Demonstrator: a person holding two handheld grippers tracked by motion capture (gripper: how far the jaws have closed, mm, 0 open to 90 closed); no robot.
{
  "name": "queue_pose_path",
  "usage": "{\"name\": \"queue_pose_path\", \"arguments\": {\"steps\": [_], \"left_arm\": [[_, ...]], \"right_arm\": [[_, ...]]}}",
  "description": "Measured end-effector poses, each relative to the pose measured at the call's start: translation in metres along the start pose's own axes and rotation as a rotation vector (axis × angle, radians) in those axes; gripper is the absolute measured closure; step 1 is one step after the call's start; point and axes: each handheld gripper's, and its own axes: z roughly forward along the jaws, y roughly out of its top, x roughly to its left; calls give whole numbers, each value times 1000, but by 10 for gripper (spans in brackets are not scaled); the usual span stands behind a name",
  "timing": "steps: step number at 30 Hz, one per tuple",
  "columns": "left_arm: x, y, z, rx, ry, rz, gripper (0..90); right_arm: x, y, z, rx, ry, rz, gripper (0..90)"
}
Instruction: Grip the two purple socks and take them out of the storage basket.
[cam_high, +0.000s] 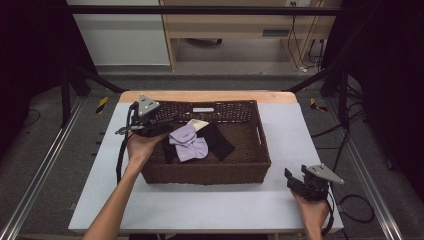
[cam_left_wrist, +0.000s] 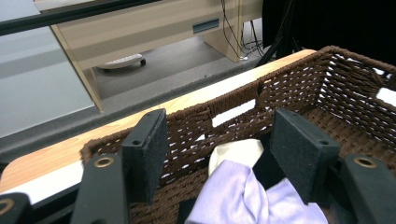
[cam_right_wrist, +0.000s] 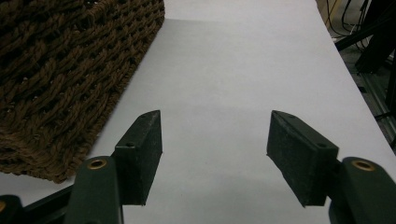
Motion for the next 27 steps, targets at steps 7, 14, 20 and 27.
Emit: {"name": "queue_pose_path", "arguments": {"steps": [7, 14, 20, 27], "left_arm": [[-7, 1, 30, 34, -13, 27, 380], [-11, -11, 56, 111, -24, 26, 384], [-15, -23, 69, 176, -61, 7, 387], [-18, -28, 74, 246, -84, 32, 384]], "right_arm": [[0, 0, 3, 10, 3, 6, 358], [-1, 0, 3, 9, 5, 9, 358], [-1, 0, 4, 15, 6, 10, 359], [0, 0, 4, 21, 10, 8, 360]]}}
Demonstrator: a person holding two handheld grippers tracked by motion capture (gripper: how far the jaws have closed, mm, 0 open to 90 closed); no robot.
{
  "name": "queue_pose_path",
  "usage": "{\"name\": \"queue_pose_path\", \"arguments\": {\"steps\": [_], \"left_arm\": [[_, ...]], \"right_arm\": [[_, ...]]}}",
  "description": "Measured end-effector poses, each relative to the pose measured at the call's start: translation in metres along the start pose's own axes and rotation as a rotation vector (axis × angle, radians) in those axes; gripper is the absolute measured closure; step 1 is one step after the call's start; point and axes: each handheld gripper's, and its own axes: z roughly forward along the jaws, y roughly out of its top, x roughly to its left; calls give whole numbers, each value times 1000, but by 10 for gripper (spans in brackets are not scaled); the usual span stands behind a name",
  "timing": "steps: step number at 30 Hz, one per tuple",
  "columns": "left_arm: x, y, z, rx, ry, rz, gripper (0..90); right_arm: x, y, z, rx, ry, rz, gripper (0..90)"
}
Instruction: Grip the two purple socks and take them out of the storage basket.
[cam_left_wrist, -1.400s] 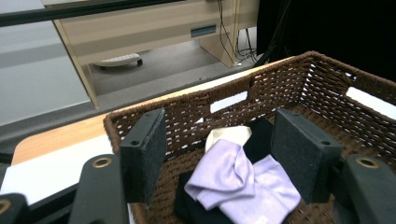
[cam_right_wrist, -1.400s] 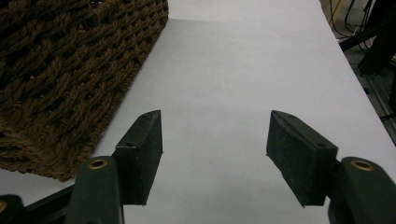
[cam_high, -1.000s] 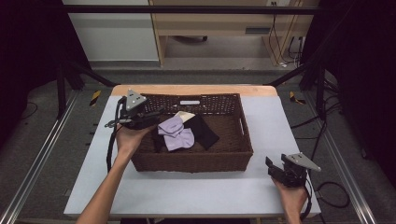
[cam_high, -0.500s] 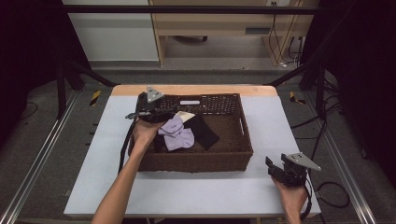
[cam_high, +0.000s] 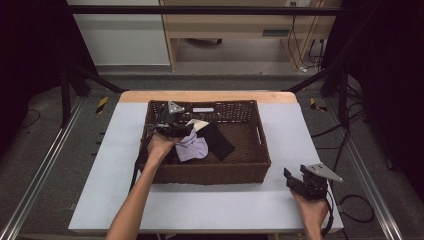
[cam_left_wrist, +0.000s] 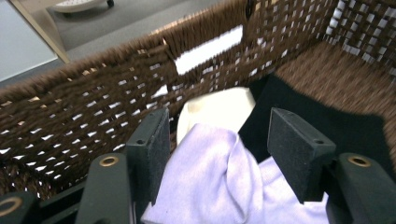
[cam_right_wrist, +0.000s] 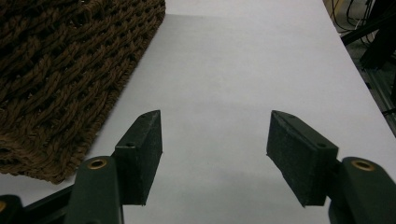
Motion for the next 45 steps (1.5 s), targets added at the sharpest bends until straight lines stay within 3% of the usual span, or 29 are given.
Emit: {"name": "queue_pose_path", "arguments": {"steps": [5, 13, 15, 20, 25, 30, 32, 35, 37, 41, 45], "left_arm": [[-1, -4, 13, 86, -32, 14, 378], [-7, -7, 20, 150, -42, 62, 379], [-8, -9, 24, 199, -58, 70, 386], [-10, -10, 26, 218, -79, 76, 418], [-14, -12, 31, 282, -81, 119, 439], [-14, -13, 35, 334, -66, 126, 538], [-13, -12, 36, 355, -88, 113, 651], [-15, -11, 38, 391, -92, 109, 698], [-15, -10, 38, 402, -93, 101, 808], [-14, -9, 36, 398, -95, 94, 838], [-10, -6, 29, 360, -105, 74, 845]], "right_arm": [[0, 0, 0, 4, -1, 4, 360], [0, 0, 0, 4, 0, -2, 360], [0, 0, 0, 6, -2, 3, 359], [0, 0, 1, 13, -4, 4, 353], [0, 0, 1, 13, -5, 2, 352], [-1, 0, 1, 17, -5, 6, 348], [-1, 0, 1, 17, -6, 6, 348], [-1, 0, 1, 16, -6, 7, 349], [-1, 0, 1, 18, -7, 6, 349], [-1, 0, 1, 17, -6, 8, 349], [-1, 0, 1, 17, -9, 8, 349]]}}
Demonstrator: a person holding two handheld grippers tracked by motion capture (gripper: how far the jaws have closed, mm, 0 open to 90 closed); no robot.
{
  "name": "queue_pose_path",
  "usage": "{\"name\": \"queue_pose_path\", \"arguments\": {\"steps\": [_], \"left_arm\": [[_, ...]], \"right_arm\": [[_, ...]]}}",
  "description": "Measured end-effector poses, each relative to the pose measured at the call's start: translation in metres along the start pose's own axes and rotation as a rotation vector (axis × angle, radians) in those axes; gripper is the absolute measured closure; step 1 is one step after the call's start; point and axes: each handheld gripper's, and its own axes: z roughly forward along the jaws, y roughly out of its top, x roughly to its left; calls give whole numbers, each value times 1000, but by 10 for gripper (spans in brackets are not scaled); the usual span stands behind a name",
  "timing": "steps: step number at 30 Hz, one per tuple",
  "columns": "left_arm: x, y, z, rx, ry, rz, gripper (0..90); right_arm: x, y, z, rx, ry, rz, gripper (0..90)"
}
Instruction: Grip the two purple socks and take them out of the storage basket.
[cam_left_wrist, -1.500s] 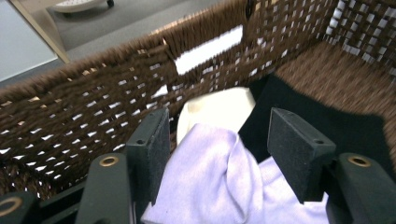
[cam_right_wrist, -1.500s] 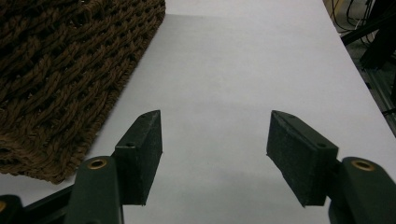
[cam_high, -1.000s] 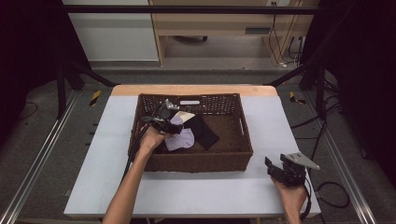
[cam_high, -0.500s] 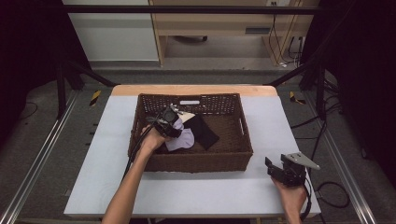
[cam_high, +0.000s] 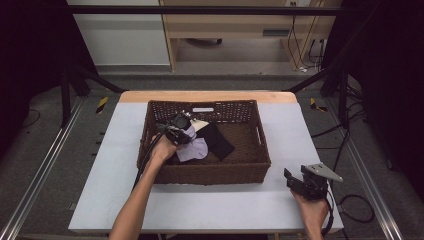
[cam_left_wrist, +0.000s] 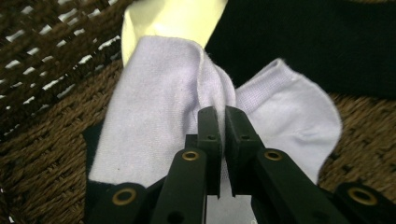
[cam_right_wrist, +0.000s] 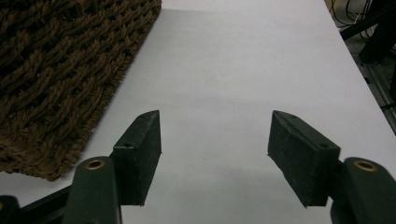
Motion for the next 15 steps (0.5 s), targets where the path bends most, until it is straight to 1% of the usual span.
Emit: {"name": "queue_pose_path", "arguments": {"steps": [4, 6, 7, 8, 9, 13, 14, 15], "left_arm": [[5, -2, -10, -76, -6, -46, 849], [6, -2, -15, -118, -5, -56, 851], [6, -2, -18, -142, 1, -56, 851], [5, -3, -26, -197, 10, -55, 854], [5, -3, -26, -197, 10, -55, 854], [3, -9, -42, -287, 25, -34, 855], [3, -11, -46, -316, 25, -36, 855], [3, -15, -53, -370, 30, -33, 855]], "right_arm": [[0, 0, 0, 0, -1, 1, 349], [0, 0, -1, -2, -1, 2, 349], [0, 0, -1, -2, -1, 2, 349], [-1, 0, -1, -5, -2, 4, 351], [-1, 0, -1, -5, -2, 4, 351], [-2, 1, 0, -1, -1, 4, 352], [-1, 1, 0, -3, 0, -1, 353], [-1, 1, 0, -3, 0, -1, 353]]}}
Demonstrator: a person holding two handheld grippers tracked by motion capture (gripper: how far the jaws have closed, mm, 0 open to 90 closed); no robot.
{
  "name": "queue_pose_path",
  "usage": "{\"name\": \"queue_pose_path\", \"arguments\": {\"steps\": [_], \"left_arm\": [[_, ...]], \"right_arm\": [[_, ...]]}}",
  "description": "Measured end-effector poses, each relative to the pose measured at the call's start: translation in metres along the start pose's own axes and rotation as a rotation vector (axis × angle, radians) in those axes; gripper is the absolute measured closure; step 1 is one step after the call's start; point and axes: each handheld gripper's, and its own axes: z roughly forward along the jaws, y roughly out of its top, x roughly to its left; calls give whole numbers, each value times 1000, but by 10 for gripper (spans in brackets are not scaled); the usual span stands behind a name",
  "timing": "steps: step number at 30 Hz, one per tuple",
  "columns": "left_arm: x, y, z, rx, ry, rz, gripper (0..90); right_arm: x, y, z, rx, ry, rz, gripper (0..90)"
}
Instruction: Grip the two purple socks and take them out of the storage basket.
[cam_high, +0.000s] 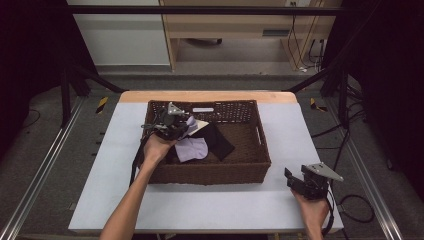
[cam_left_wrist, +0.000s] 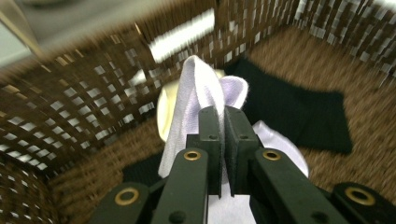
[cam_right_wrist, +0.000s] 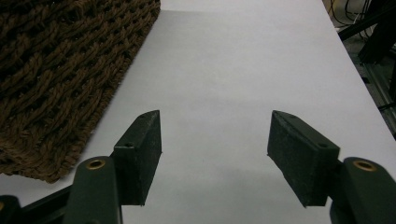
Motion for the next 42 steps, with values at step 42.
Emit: {"name": "queue_pose_path", "arguments": {"steps": [42], "left_arm": [[-42, -24, -154, -454, -89, -16, 854]], "right_arm": [[-1, 0, -2, 2, -7, 4, 357]]}}
